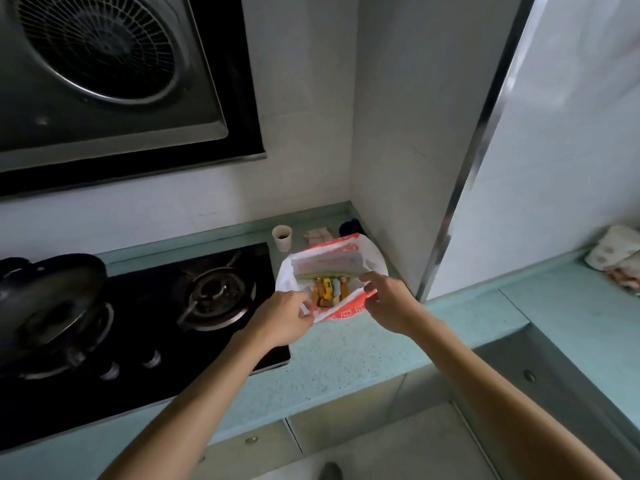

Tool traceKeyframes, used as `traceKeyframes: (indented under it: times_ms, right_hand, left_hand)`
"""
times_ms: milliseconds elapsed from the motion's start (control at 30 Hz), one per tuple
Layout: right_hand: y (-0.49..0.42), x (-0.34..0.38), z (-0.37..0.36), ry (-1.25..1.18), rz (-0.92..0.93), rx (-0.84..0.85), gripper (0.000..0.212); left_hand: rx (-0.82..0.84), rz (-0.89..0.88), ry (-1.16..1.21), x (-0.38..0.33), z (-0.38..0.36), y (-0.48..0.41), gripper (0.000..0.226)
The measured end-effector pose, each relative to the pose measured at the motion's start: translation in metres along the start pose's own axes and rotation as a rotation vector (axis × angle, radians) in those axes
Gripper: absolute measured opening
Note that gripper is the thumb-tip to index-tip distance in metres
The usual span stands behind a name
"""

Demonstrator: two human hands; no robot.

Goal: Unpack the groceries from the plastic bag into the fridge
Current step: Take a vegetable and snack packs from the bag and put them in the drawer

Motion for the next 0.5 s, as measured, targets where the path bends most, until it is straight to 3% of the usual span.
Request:
traceKeyframes:
  times_ms: [167, 333, 500]
  right_hand:
    - [-0.074, -0.030, -0.020, 0.053, -0.038, 0.044, 0.042]
    - [-0.157, -0.054, -0.041, 0.066, -0.114, 0.096, 0.025]
    - [-0.229, -0.093, -0.072, 0.234, -0.216, 0.286, 0.031]
  left_hand:
    - [-0.007, 0.037, 0.110, 0.017, -0.024, -0.082, 0.021]
    - [-0.049, 0.113, 0.190, 0.033, -0.060, -0.168, 0.018]
    - [-0.047, 0.180, 0.174, 0.052, -0.118, -0.227, 0.045]
Point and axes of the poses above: each hand's wrist, its own y-axis away from the middle knuckle, its own z-axis out of the back of the hand, x = y × z, the point moved 2 cm from there along -y, towards the middle knuckle
